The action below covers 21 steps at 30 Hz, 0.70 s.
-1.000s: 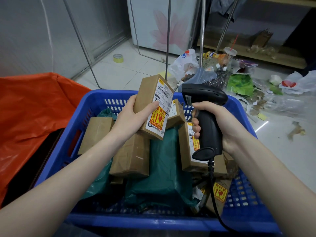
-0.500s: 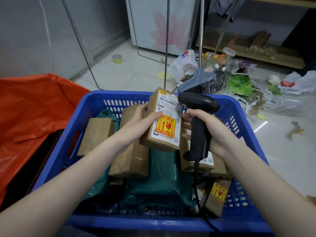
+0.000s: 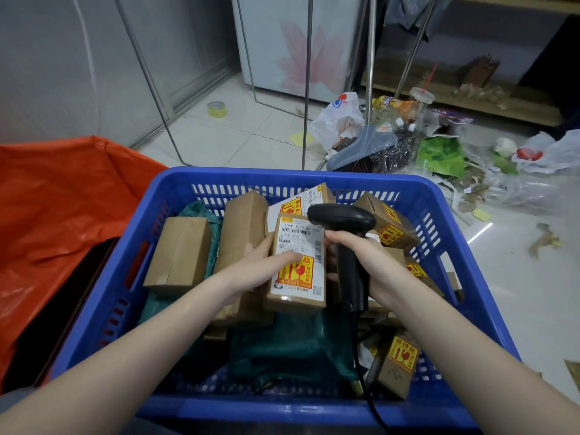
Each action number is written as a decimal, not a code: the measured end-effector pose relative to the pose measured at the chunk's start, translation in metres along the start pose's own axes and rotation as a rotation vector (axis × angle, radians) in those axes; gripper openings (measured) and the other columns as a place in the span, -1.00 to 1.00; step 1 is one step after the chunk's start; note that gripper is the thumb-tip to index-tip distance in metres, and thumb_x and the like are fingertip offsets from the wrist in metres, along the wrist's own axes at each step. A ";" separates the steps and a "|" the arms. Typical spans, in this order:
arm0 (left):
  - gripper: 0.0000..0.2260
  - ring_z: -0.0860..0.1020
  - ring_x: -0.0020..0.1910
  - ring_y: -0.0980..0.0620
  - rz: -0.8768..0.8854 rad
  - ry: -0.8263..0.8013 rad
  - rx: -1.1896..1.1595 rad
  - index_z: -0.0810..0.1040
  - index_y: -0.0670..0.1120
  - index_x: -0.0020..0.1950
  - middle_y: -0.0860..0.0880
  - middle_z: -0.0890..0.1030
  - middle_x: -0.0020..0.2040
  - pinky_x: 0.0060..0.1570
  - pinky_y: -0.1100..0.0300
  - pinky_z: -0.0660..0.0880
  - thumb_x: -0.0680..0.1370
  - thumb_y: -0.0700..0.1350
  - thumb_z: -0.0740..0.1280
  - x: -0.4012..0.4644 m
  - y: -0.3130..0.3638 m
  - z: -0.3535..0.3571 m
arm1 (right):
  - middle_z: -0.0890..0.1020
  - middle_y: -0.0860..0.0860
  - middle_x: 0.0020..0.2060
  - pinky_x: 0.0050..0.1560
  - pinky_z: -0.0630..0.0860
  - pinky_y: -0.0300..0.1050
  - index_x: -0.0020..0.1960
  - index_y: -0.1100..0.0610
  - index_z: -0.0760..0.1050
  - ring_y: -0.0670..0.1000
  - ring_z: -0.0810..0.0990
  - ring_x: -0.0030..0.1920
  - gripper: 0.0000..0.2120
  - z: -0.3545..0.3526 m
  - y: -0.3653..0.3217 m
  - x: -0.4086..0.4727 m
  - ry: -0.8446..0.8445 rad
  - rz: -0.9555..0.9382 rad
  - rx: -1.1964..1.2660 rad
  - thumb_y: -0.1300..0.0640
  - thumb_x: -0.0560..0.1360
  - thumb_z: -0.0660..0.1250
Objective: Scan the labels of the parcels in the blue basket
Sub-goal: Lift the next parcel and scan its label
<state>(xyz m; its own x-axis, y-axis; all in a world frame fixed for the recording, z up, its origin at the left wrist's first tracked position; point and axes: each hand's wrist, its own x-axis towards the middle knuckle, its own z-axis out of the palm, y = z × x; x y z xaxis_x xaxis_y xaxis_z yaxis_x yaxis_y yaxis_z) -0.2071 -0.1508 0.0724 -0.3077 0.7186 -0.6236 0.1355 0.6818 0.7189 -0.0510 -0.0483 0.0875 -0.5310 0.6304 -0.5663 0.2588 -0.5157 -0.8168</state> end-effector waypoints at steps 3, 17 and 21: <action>-0.51 0.30 0.41 -0.04 -0.075 -0.025 0.053 0.26 0.35 0.28 -0.04 0.28 0.45 0.33 -0.08 0.34 0.39 0.30 0.30 0.005 -0.012 0.006 | 0.72 0.10 -0.07 0.07 0.61 0.10 0.17 0.20 0.56 0.10 0.69 -0.01 -0.65 0.002 0.007 0.003 0.014 0.018 -0.035 0.06 0.45 0.42; -0.38 0.45 0.13 0.06 -0.101 -0.021 -0.045 0.16 -0.01 0.47 0.02 0.53 0.21 0.02 0.11 0.47 0.50 0.19 0.27 0.006 -0.012 0.009 | 0.70 0.07 -0.09 -0.09 0.56 -0.06 0.18 0.13 0.55 0.06 0.67 -0.07 -0.70 0.009 0.010 0.002 -0.009 0.053 -0.102 0.05 0.50 0.37; -0.37 0.44 0.11 0.05 -0.114 -0.013 -0.039 0.14 -0.03 0.47 0.01 0.53 0.17 0.08 0.08 0.43 0.50 0.19 0.26 0.006 -0.010 0.010 | 0.70 0.06 -0.06 -0.10 0.56 -0.08 0.21 0.11 0.54 0.06 0.67 -0.05 -0.69 0.010 0.011 0.002 -0.020 0.052 -0.104 0.04 0.50 0.37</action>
<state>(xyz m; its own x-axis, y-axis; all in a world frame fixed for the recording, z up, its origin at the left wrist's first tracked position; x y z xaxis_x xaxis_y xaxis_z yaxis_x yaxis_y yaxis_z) -0.2012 -0.1517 0.0583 -0.3066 0.6383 -0.7061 0.0631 0.7538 0.6540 -0.0574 -0.0584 0.0788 -0.5303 0.5926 -0.6064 0.3679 -0.4835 -0.7943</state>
